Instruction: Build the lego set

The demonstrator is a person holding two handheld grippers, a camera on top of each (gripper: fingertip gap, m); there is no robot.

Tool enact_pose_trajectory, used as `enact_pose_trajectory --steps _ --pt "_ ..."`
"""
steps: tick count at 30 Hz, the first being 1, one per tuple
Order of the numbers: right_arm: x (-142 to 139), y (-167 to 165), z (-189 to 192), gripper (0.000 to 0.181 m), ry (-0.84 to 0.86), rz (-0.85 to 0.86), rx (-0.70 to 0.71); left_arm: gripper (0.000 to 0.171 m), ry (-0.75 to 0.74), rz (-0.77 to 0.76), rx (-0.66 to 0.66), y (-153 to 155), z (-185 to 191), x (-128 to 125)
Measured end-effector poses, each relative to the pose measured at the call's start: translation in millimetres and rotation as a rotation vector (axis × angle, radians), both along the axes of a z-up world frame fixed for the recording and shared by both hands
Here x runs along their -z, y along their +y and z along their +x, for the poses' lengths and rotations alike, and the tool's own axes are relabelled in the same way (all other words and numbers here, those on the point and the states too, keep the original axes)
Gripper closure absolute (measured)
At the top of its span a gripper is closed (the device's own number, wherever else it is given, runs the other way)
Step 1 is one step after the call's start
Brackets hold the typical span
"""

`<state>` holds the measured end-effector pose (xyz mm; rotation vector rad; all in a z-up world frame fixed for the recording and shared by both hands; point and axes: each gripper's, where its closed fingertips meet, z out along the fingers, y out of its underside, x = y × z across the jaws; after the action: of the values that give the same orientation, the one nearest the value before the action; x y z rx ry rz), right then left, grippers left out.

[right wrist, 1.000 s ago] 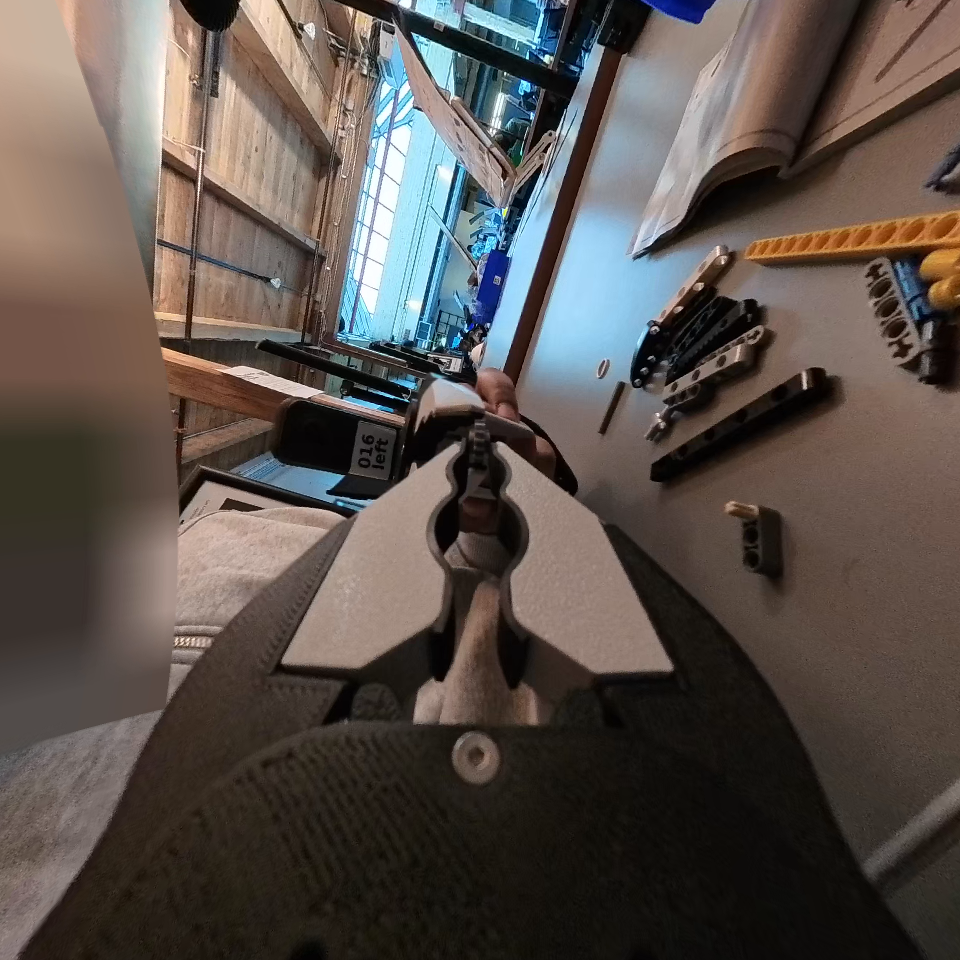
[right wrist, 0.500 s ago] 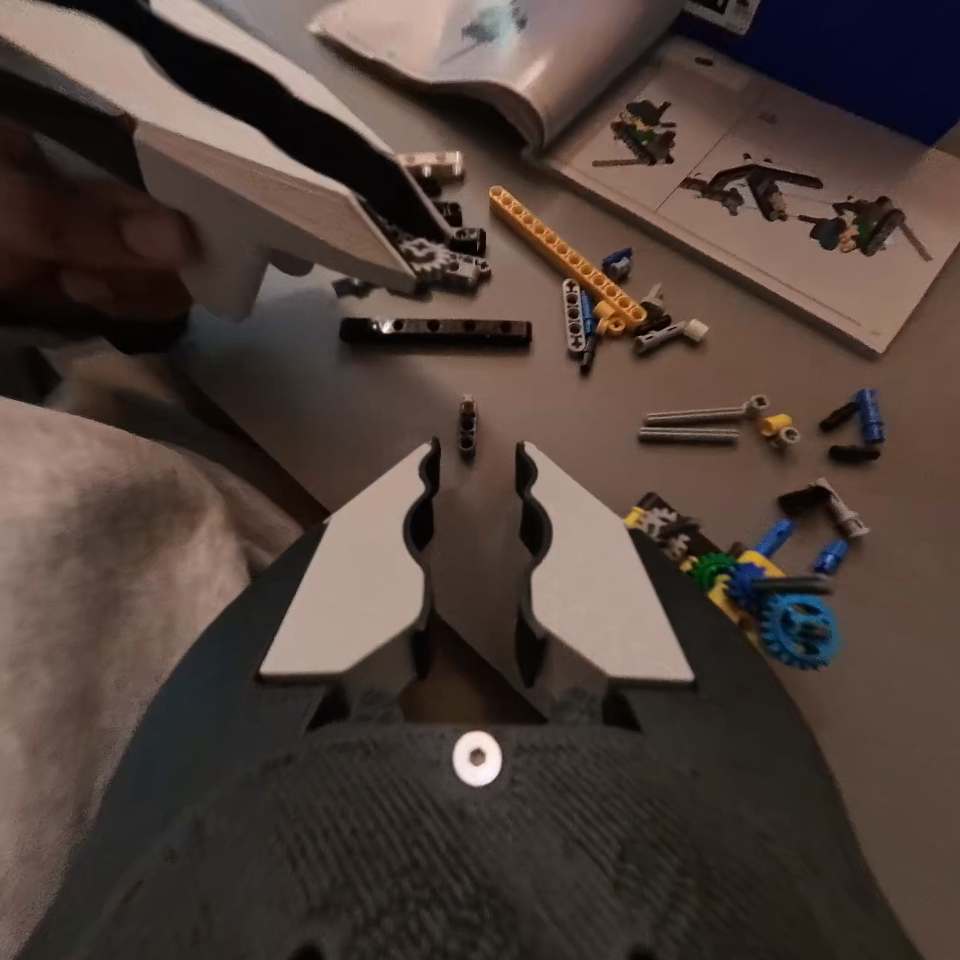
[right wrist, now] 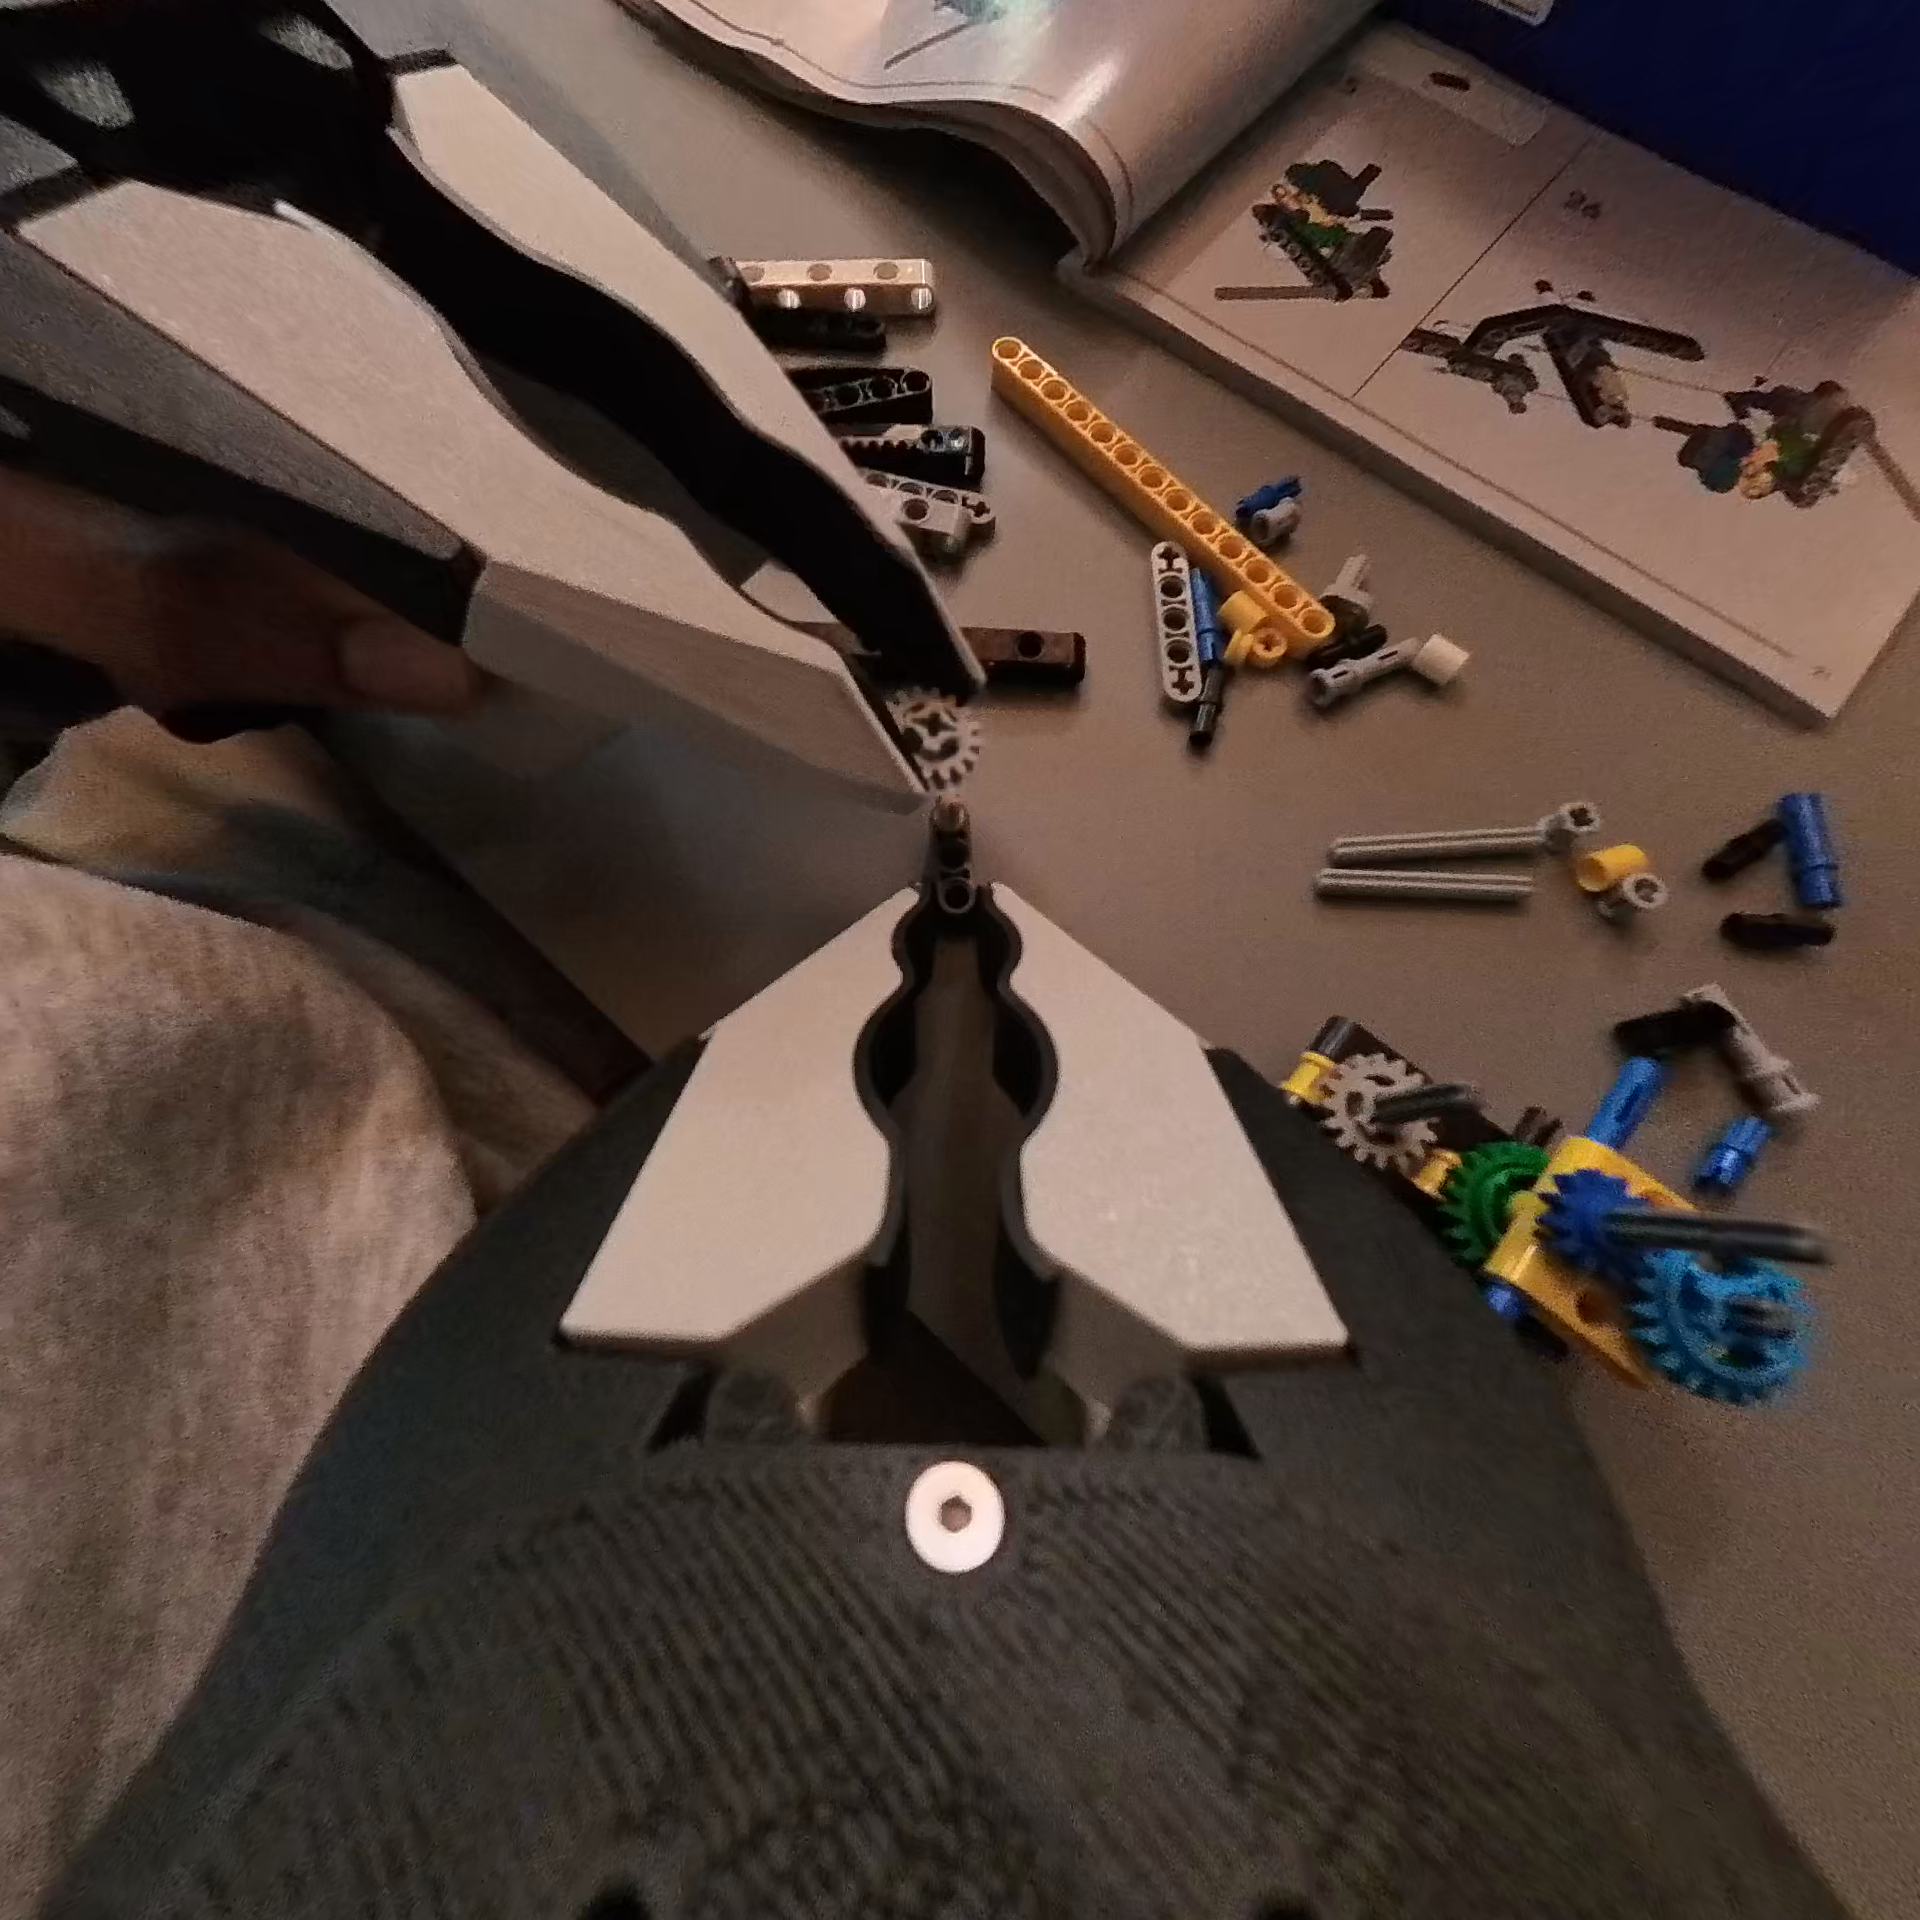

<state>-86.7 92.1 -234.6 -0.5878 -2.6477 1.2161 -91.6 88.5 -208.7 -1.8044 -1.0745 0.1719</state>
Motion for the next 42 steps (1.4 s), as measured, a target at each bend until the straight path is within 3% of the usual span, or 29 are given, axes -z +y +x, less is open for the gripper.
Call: enact_pose_trajectory --steps 15,42 --pt "-0.3 -15.5 25.6 0.175 -0.007 -0.044 -0.155 0.157 0.070 0.029 -0.127 -15.9 26.3 4.6" --pt "0.6 -17.7 26.9 0.176 0.003 -0.044 -0.162 0.157 0.106 -0.025 -0.182 -14.6 25.5 9.0"
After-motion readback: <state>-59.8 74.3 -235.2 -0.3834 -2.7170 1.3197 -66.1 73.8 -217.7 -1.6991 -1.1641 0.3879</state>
